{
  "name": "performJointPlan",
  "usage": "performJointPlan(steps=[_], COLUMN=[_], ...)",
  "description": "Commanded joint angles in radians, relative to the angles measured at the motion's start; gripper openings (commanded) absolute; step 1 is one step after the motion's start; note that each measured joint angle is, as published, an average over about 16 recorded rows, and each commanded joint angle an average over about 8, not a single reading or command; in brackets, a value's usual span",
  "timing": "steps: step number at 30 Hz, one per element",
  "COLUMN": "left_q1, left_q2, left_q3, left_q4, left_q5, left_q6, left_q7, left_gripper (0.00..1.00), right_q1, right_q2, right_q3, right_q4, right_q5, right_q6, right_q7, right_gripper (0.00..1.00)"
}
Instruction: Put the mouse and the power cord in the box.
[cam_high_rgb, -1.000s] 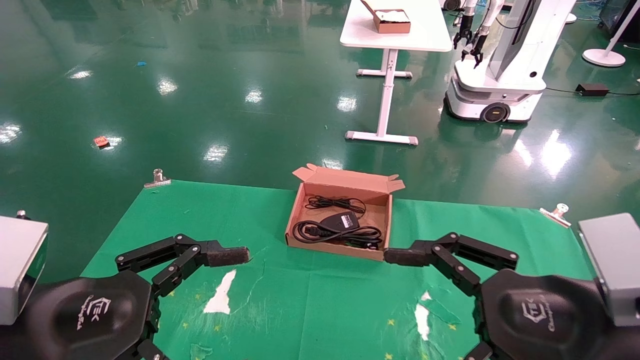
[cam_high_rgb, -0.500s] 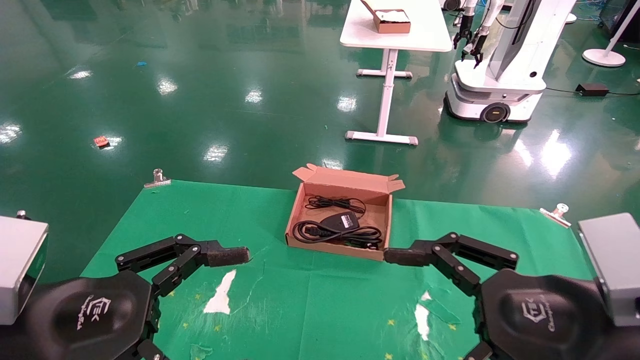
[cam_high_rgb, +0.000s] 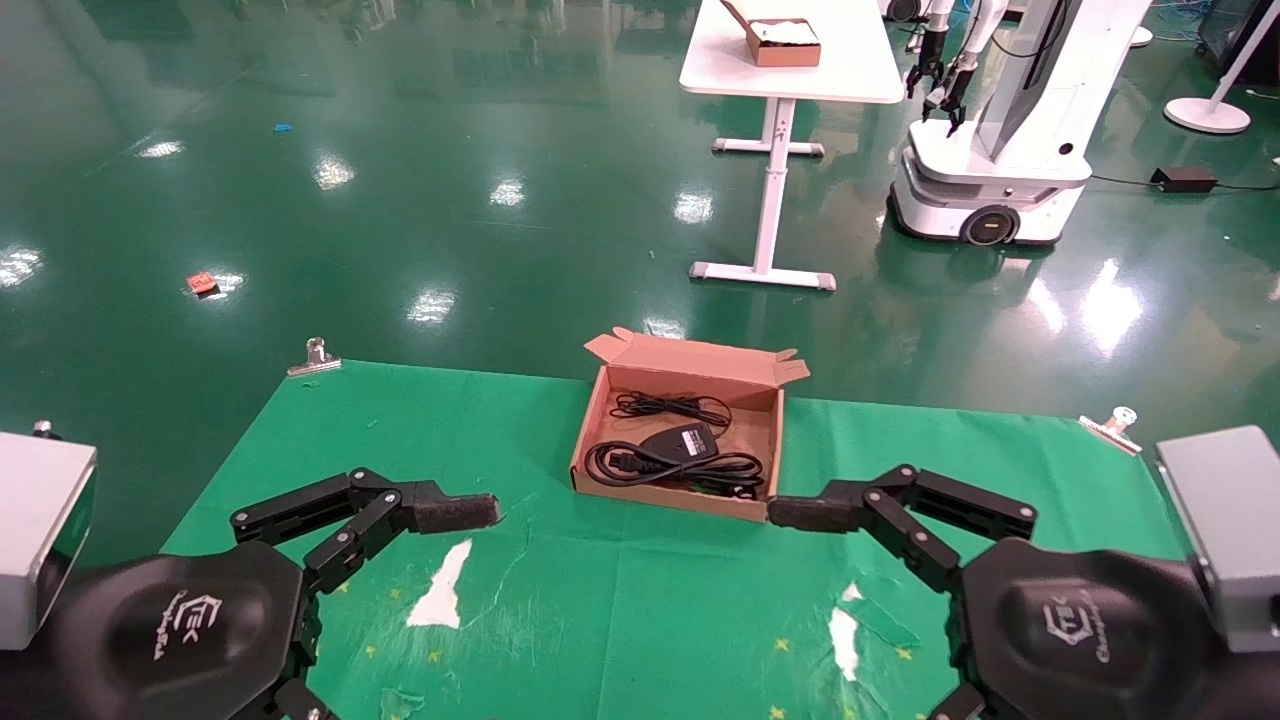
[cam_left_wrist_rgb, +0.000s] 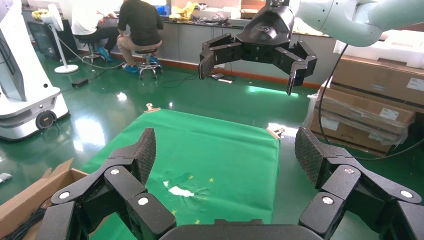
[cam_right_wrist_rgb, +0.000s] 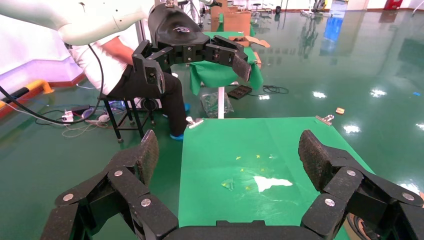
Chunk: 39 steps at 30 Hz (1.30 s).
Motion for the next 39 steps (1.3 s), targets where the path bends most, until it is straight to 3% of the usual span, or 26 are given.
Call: performJointPlan(steps=[1, 39], left_q1=[0.0, 0.0], left_q2=[0.0, 0.0], left_q3=[0.0, 0.0], left_q4=[0.0, 0.0], left_q5=[0.0, 0.0], left_q6=[0.0, 0.0], left_q7=[0.0, 0.0], left_gripper=[1.0, 1.0], right_q1=[0.0, 0.0], right_q2=[0.0, 0.0], right_q3=[0.0, 0.0], right_q4=[0.0, 0.0], right_q5=[0.0, 0.0], right_q6=[0.0, 0.0], right_q7=[0.0, 0.0], right_gripper=[1.0, 1.0])
